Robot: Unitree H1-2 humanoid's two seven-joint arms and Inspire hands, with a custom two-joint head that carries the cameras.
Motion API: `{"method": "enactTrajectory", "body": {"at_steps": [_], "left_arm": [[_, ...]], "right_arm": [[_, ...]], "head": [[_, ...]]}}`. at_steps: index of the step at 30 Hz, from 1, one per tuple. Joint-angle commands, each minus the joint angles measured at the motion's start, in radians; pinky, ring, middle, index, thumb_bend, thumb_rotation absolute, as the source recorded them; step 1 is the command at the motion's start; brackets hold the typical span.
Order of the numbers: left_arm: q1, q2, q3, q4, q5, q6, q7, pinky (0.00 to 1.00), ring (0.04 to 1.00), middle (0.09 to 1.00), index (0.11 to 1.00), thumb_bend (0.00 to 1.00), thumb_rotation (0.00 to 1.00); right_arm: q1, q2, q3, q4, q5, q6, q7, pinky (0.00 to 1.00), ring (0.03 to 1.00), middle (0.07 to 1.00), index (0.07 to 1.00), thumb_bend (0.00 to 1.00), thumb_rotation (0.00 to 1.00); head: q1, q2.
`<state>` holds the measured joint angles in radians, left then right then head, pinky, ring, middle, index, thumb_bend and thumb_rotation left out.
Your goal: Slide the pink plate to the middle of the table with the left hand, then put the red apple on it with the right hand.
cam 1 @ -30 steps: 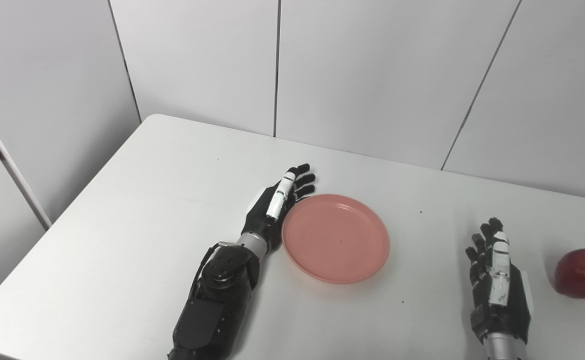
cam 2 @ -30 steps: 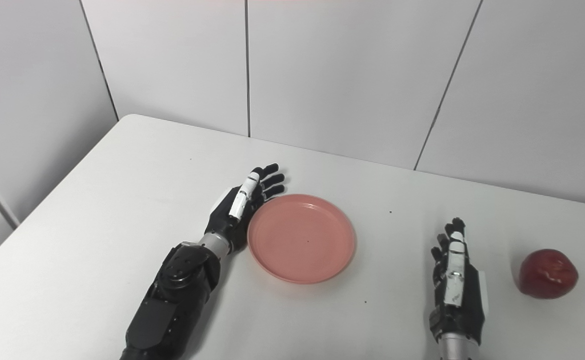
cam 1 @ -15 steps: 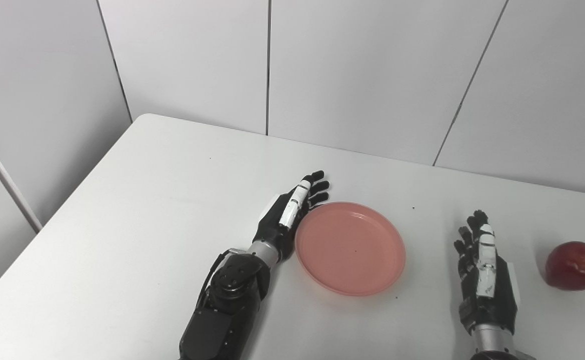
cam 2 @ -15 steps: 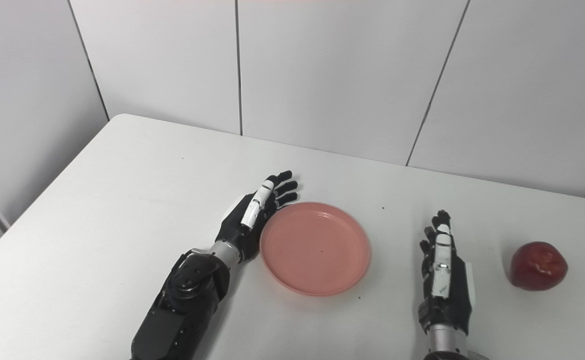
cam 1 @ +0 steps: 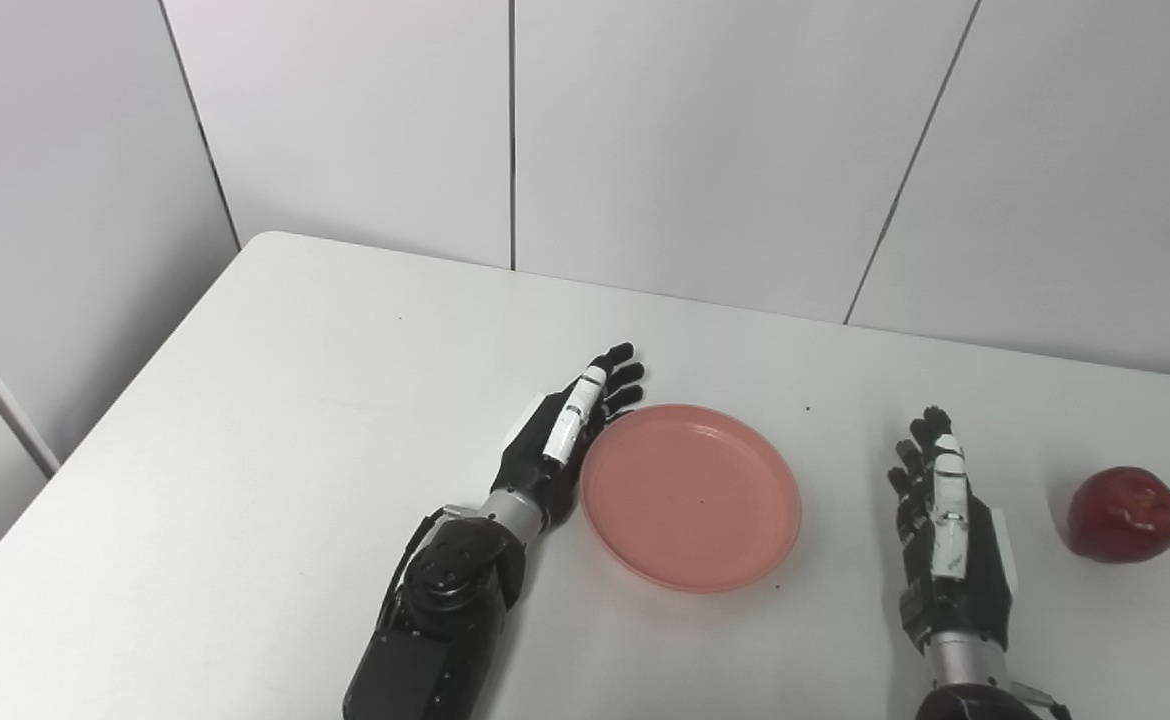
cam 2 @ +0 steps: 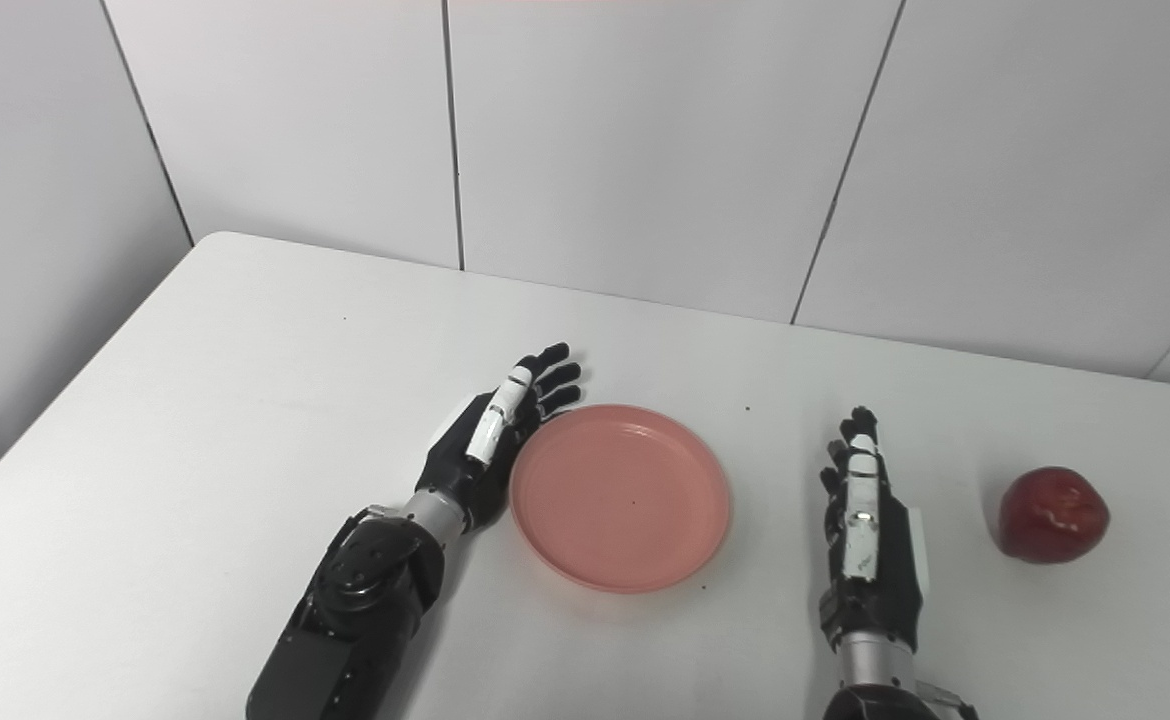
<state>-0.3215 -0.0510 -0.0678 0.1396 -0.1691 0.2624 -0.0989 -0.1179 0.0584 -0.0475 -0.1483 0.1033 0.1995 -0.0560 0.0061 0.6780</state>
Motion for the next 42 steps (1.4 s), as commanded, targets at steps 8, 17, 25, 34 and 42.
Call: {"method": "enactTrajectory", "body": {"at_steps": [8,17,25,34,42], "left_arm": [[0.018,-0.015,0.004,0.007,0.001,0.002,-0.002,0.91,0.921,0.924,0.908,0.37,1.0],[0.021,-0.024,0.025,0.006,-0.001,-0.002,0.008,0.91,0.915,0.916,0.898,0.36,1.0],[0.023,-0.016,0.043,0.022,-0.003,-0.016,-0.002,0.9,0.907,0.91,0.891,0.36,1.0],[0.02,-0.005,0.057,0.036,-0.013,-0.025,-0.024,0.9,0.911,0.919,0.896,0.35,1.0],[0.018,0.01,0.072,0.045,-0.032,-0.03,-0.043,0.91,0.915,0.922,0.898,0.35,1.0]], "right_arm": [[-0.036,-0.014,0.008,-0.057,-0.01,0.023,0.012,0.98,0.961,0.964,0.956,0.26,1.0],[-0.053,-0.054,0.031,-0.132,-0.052,0.057,0.019,0.97,0.952,0.955,0.948,0.3,1.0],[-0.086,-0.062,0.021,-0.197,-0.089,0.115,-0.002,0.95,0.941,0.944,0.94,0.41,0.99],[-0.122,-0.084,0.013,-0.235,-0.142,0.136,-0.007,0.98,0.93,0.935,0.931,0.49,0.98],[-0.149,-0.125,0.03,-0.299,-0.266,0.183,-0.008,0.91,0.921,0.931,0.921,0.59,0.89]], "head": [[-0.043,0.006],[-0.081,0.007],[-0.163,0.014],[-0.236,0.01],[-0.321,-0.004]]}}
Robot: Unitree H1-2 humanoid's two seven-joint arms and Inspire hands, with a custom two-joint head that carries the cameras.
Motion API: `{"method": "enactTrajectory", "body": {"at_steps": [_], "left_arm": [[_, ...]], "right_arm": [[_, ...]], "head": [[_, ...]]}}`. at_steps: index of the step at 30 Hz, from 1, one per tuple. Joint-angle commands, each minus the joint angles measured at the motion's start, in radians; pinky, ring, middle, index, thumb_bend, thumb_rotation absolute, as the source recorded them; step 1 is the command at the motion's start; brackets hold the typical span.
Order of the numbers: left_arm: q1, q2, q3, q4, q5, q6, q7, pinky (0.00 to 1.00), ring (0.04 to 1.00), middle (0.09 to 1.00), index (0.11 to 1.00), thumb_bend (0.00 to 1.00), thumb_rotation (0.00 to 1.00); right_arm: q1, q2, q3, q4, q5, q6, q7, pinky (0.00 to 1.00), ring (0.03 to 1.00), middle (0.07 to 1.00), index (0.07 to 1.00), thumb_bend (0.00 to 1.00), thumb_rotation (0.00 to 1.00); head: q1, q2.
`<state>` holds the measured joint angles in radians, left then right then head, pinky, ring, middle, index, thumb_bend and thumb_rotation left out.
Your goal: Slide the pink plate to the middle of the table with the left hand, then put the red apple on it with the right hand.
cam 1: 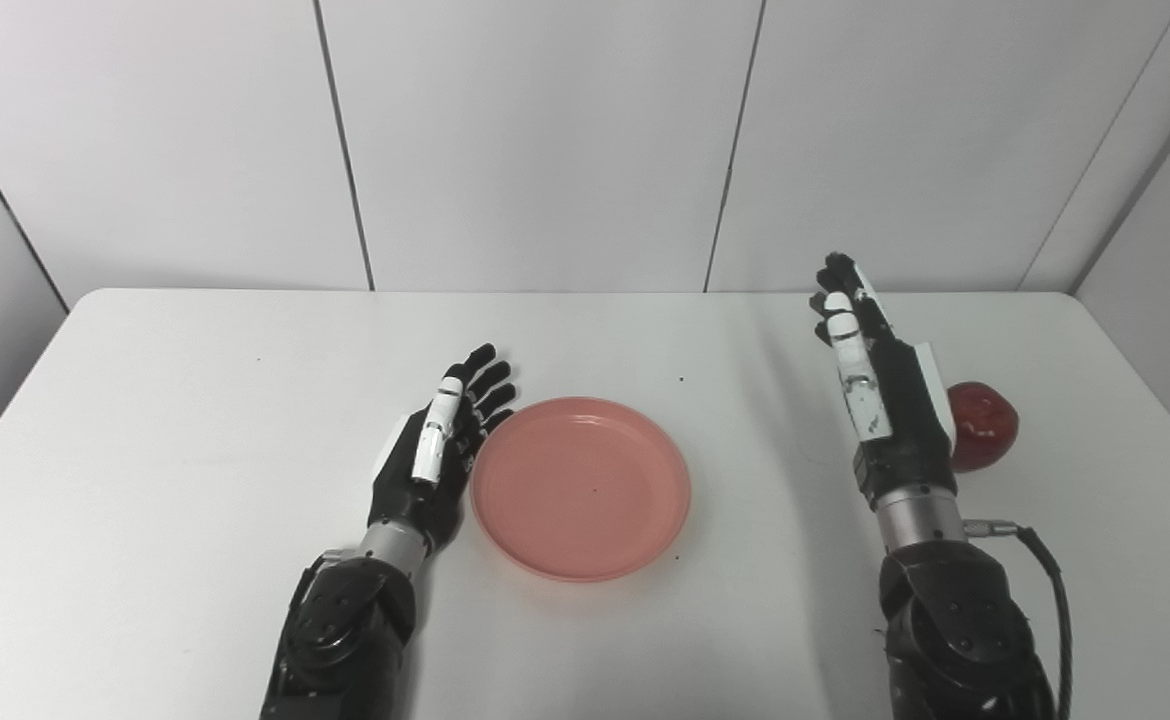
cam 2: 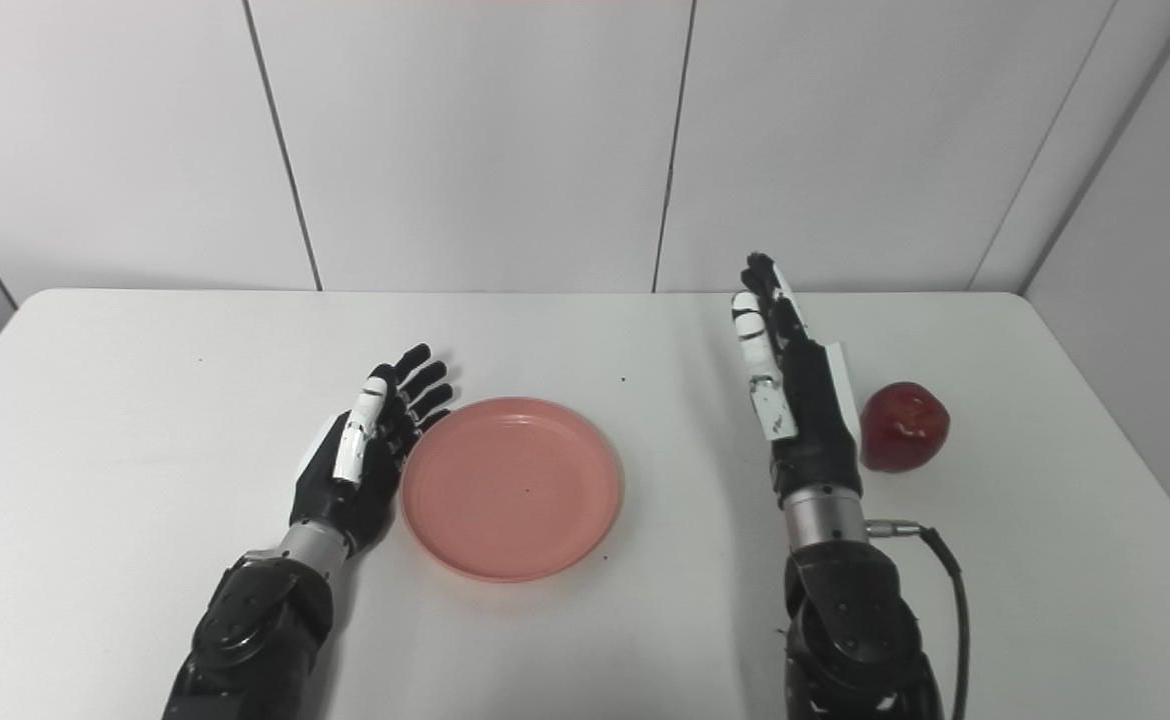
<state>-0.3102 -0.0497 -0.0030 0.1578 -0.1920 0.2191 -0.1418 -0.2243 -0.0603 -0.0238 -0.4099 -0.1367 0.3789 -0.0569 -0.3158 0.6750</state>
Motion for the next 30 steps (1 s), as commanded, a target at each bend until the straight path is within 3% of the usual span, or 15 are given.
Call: {"method": "enactTrajectory", "body": {"at_steps": [1,6,9,12,17,22,26,30], "left_arm": [[0.006,0.012,0.01,0.031,-0.013,0.011,-0.005,0.92,0.919,0.925,0.901,0.36,1.0],[0.003,0.016,0.025,0.031,-0.023,0.02,-0.012,0.92,0.925,0.931,0.905,0.37,1.0],[0.001,0.016,0.032,0.027,-0.027,0.032,-0.011,0.92,0.918,0.926,0.903,0.38,1.0],[-0.001,0.022,0.035,0.032,-0.031,0.032,-0.019,0.92,0.919,0.927,0.907,0.38,1.0],[-0.004,0.025,0.044,0.039,-0.035,0.031,-0.021,0.92,0.915,0.922,0.902,0.38,1.0],[-0.009,0.032,0.047,0.055,-0.051,0.023,-0.032,0.93,0.927,0.931,0.908,0.37,1.0],[-0.009,0.036,0.047,0.06,-0.055,0.021,-0.036,0.94,0.931,0.935,0.91,0.38,1.0],[-0.008,0.041,0.043,0.059,-0.06,0.023,-0.037,0.93,0.932,0.937,0.913,0.37,1.0]], "right_arm": [[-0.045,-0.011,0.011,-0.041,-0.047,0.005,-0.007,0.9,0.922,0.931,0.924,0.58,0.89],[-0.063,-0.028,0.017,-0.061,-0.111,0.028,-0.003,0.88,0.915,0.921,0.921,0.58,0.83],[-0.073,-0.048,0.029,-0.077,-0.191,0.055,-0.001,0.82,0.897,0.911,0.904,0.68,0.83],[-0.077,-0.069,0.042,-0.095,-0.292,0.066,-0.008,0.77,0.882,0.902,0.893,0.7,0.8],[-0.078,-0.07,0.023,-0.112,-0.365,0.077,-0.011,0.81,0.879,0.897,0.901,0.75,0.61],[-0.079,-0.084,-0.002,-0.121,-0.425,0.082,-0.008,0.82,0.881,0.894,0.908,0.79,0.5],[-0.076,-0.102,-0.026,-0.111,-0.456,0.077,-0.011,0.82,0.889,0.903,0.922,0.85,0.45],[-0.075,-0.126,-0.044,-0.091,-0.491,0.069,-0.018,0.81,0.886,0.901,0.926,0.89,0.47]], "head": [[-0.011,-0.003],[-0.042,-0.008],[-0.051,-0.006],[-0.072,-0.006],[-0.09,-0.012],[-0.102,-0.016],[-0.112,-0.019],[-0.117,-0.02]]}}
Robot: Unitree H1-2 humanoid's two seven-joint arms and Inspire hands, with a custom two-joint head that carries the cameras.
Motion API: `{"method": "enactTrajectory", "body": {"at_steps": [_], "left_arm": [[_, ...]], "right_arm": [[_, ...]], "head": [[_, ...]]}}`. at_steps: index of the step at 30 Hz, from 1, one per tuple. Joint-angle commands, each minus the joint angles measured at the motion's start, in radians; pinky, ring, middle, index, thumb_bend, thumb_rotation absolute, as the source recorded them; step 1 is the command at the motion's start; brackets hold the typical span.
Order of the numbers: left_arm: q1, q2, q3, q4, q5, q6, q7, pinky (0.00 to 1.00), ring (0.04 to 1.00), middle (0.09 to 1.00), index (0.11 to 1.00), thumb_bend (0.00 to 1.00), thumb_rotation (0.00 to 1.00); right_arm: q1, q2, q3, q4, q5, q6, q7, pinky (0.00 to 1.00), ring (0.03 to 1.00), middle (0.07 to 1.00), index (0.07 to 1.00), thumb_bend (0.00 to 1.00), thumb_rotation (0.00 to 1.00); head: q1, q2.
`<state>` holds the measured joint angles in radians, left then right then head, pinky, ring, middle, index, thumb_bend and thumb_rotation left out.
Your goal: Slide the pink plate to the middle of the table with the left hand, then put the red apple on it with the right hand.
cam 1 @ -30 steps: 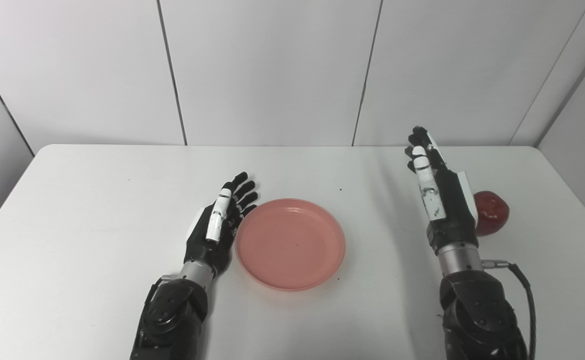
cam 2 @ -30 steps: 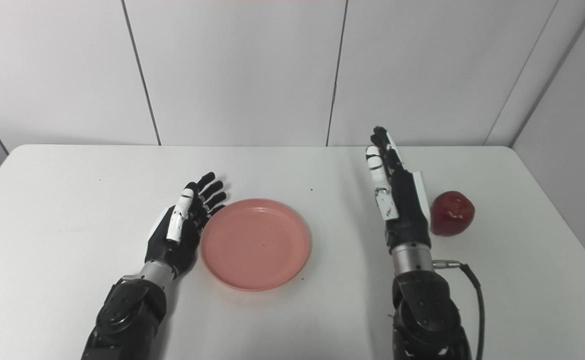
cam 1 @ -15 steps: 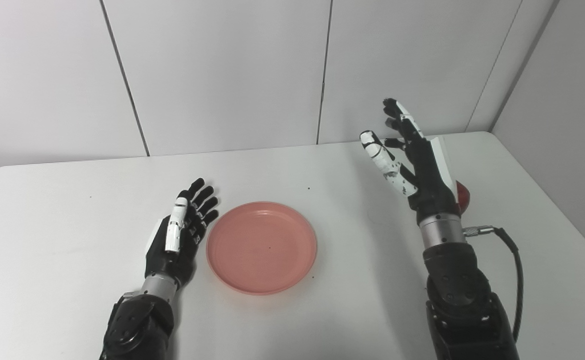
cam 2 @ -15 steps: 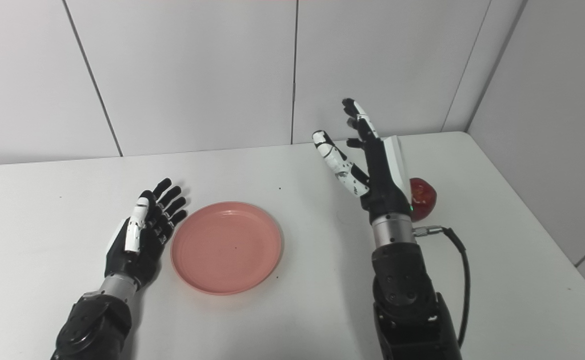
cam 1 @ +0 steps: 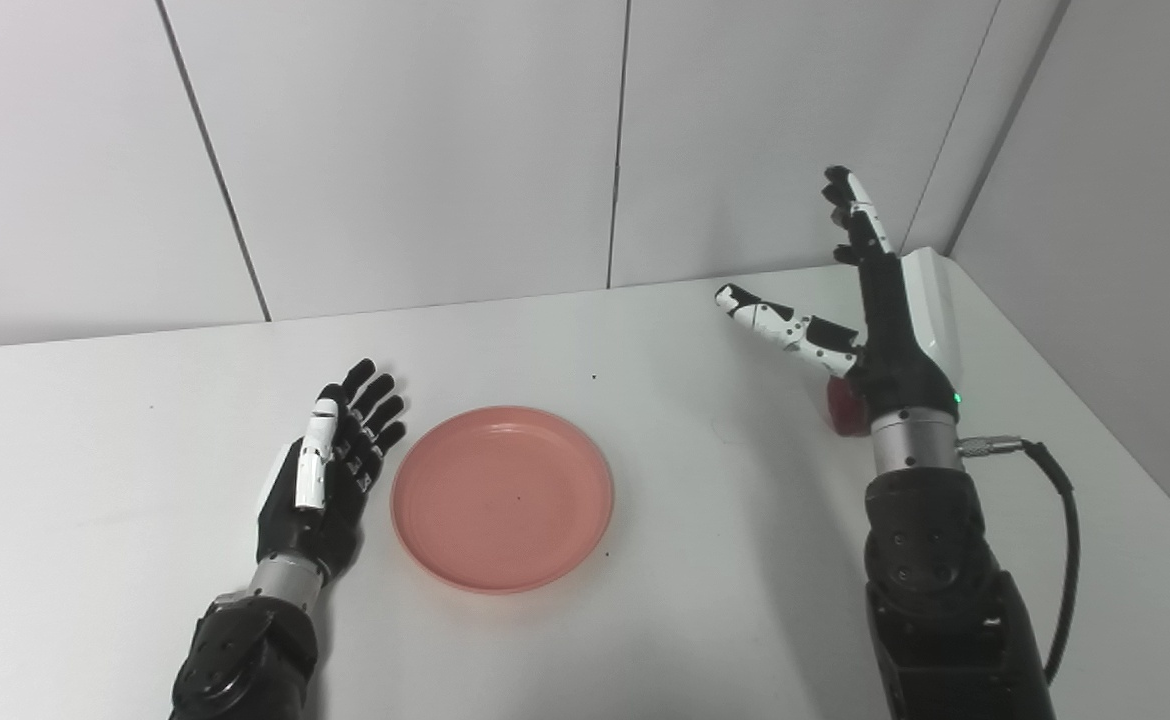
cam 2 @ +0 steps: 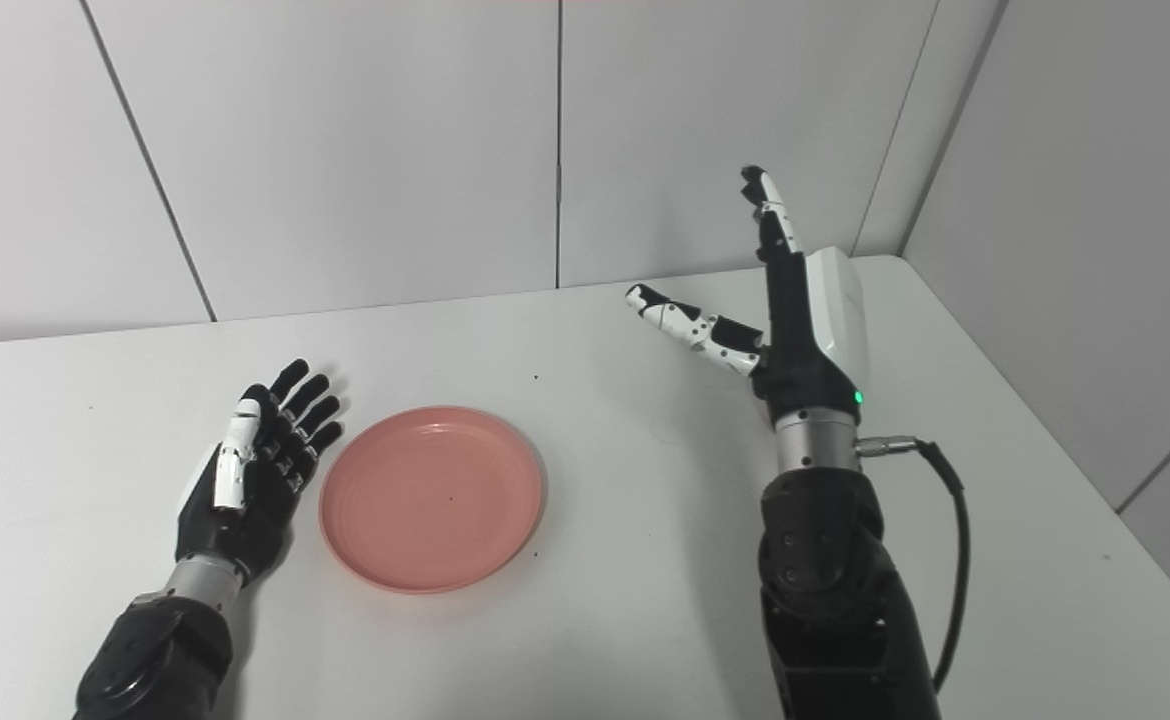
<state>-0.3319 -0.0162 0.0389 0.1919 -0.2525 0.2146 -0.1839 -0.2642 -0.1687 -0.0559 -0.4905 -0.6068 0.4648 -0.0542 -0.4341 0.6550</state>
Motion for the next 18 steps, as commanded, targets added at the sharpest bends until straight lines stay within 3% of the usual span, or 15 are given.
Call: {"method": "enactTrajectory", "body": {"at_steps": [1,11,18], "left_arm": [[0.013,0.011,0.001,0.028,-0.002,0.026,-0.001,0.93,0.932,0.937,0.914,0.37,1.0],[0.012,0.017,0.007,0.032,-0.009,0.024,-0.005,0.94,0.935,0.938,0.916,0.37,1.0],[0.013,0.02,0.01,0.031,-0.008,0.025,-0.014,0.94,0.939,0.942,0.918,0.37,1.0]], "right_arm": [[-0.034,-0.022,-0.016,-0.009,-0.034,-0.014,-0.022,0.81,0.886,0.901,0.927,0.89,0.47],[-0.008,-0.071,-0.061,0.045,-0.118,-0.02,-0.044,0.79,0.886,0.917,0.964,0.99,0.57],[0.024,-0.11,-0.096,0.118,-0.113,-0.065,-0.091,0.8,0.889,0.926,0.969,1.0,0.56]], "head": [[-0.002,-0.001],[-0.012,0.002],[-0.014,0.007]]}}
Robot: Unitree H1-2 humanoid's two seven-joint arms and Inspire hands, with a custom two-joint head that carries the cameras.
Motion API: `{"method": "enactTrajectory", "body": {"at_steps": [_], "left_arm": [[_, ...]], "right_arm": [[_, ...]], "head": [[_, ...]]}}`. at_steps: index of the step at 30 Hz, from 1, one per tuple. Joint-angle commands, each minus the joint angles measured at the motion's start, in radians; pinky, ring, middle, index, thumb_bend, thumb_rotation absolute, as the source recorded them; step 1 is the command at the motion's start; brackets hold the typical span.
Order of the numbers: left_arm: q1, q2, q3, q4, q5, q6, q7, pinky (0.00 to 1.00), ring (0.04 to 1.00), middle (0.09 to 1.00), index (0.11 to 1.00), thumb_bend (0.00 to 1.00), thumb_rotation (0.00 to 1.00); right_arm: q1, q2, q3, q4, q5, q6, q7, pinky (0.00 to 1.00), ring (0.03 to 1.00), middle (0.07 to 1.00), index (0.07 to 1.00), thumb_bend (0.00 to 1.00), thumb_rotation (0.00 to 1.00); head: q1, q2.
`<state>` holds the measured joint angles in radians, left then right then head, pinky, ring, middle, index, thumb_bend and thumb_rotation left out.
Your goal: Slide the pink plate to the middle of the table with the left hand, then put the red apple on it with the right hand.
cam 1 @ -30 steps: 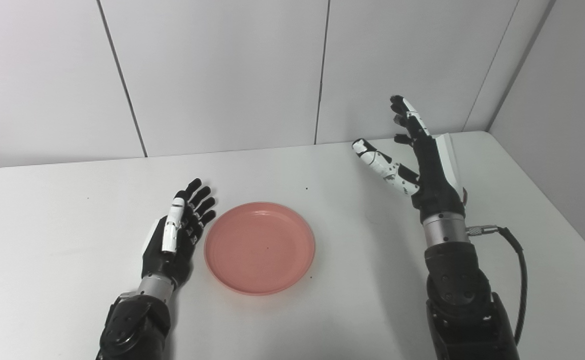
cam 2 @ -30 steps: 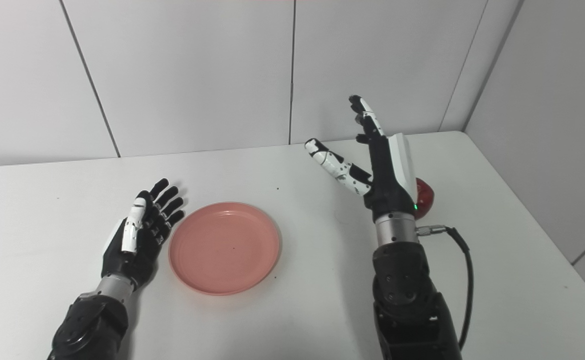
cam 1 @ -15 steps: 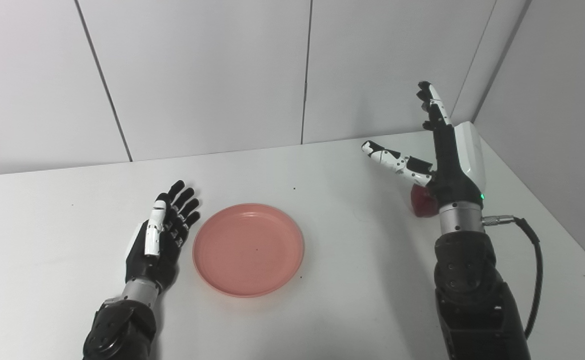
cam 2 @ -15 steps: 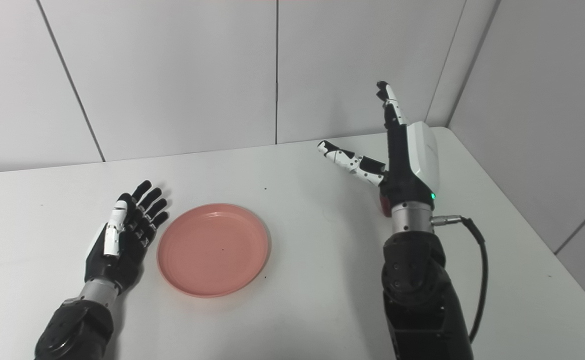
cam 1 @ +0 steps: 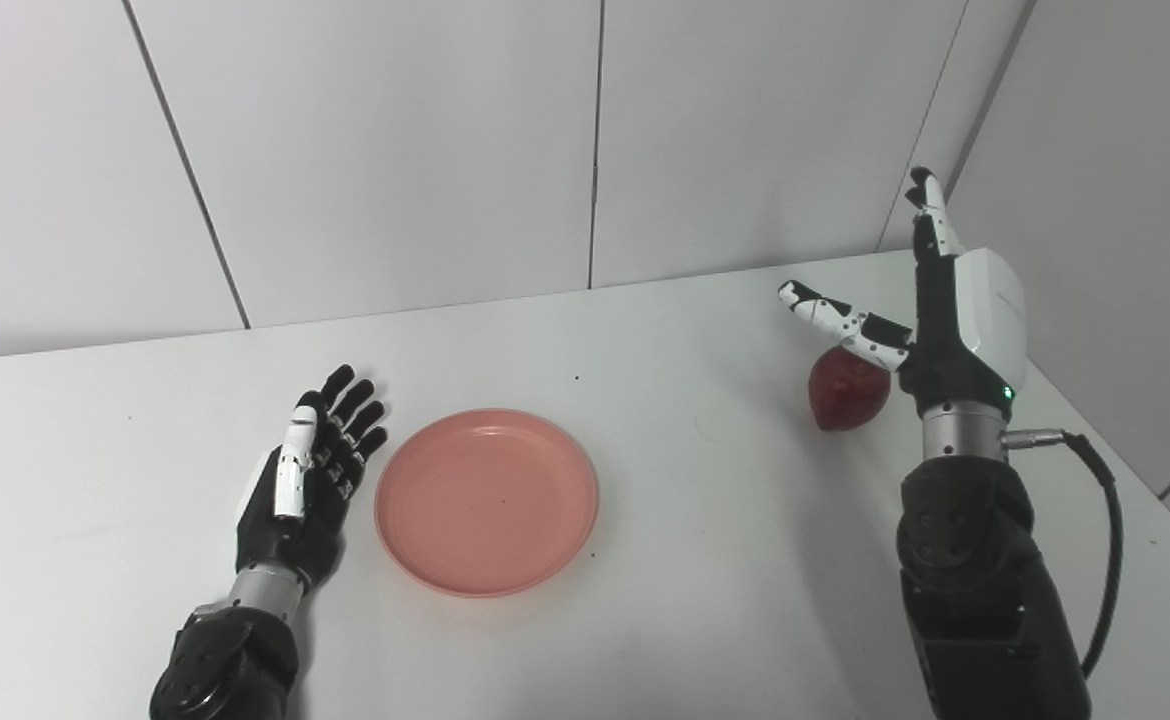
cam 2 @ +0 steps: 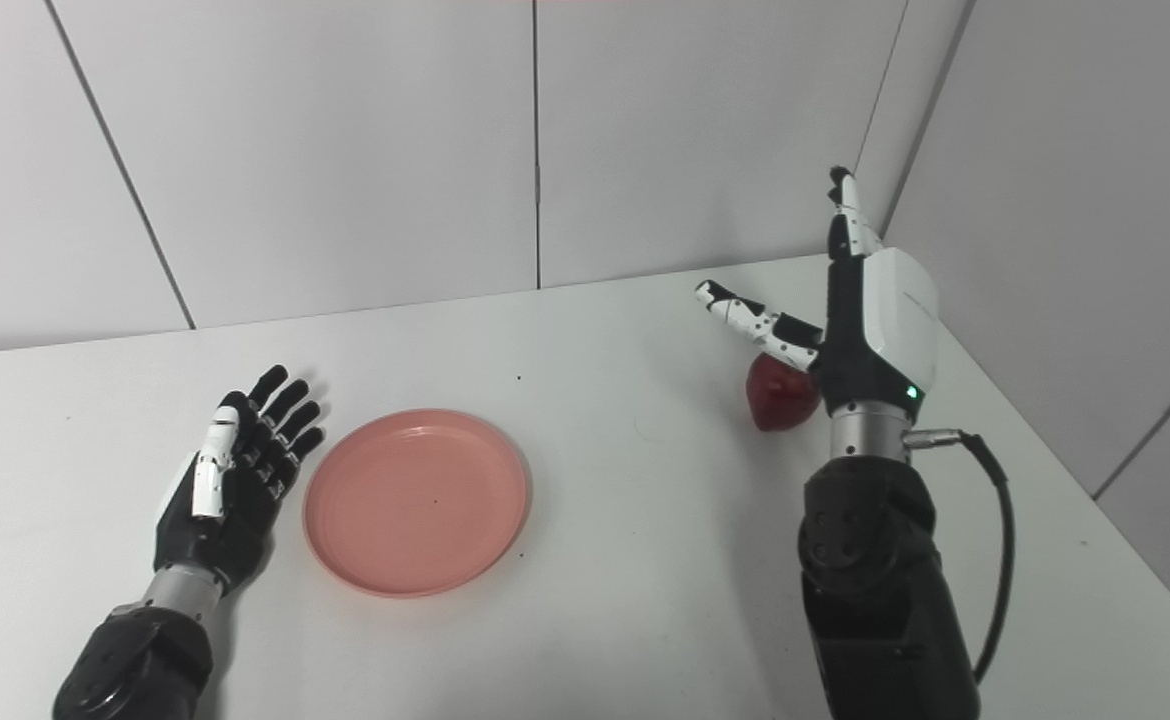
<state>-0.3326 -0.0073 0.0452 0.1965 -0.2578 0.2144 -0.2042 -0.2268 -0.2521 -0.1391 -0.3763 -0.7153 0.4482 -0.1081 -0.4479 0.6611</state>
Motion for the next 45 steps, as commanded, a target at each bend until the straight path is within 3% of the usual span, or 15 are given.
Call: {"method": "enactTrajectory", "body": {"at_steps": [1,17,29,34,45], "left_arm": [[0.014,0.012,0.004,0.028,-0.002,0.024,0.005,0.94,0.938,0.943,0.919,0.37,1.0],[0.014,0.009,0.012,0.025,-0.004,0.033,0.008,0.95,0.939,0.944,0.917,0.37,1.0],[0.016,0.014,0.013,0.024,-0.007,0.035,0.009,0.95,0.94,0.946,0.917,0.37,1.0],[0.017,0.014,0.013,0.017,-0.008,0.045,0.011,0.94,0.938,0.944,0.918,0.37,1.0],[0.02,0.013,0.01,0.003,-0.003,0.055,0.016,0.94,0.937,0.943,0.916,0.37,1.0]], "right_arm": [[-0.011,-0.03,-0.016,0.016,-0.004,-0.052,-0.043,0.8,0.888,0.928,0.969,1.0,0.57],[0.002,-0.045,-0.039,0.133,0.032,-0.048,-0.077,0.78,0.89,0.936,0.955,1.0,0.58],[0.001,-0.045,-0.018,0.209,0.097,-0.059,-0.073,0.78,0.893,0.939,0.973,1.0,0.6],[-0.003,-0.041,-0.013,0.225,0.146,-0.069,-0.071,0.8,0.906,0.951,0.973,1.0,0.55],[-0.026,-0.044,0.02,0.249,0.149,-0.018,-0.055,0.76,0.883,0.933,0.965,1.0,0.54]], "head": [[0.0,0.001],[0.0,0.008],[0.001,0.013],[0.0,0.017],[0.004,0.021]]}}
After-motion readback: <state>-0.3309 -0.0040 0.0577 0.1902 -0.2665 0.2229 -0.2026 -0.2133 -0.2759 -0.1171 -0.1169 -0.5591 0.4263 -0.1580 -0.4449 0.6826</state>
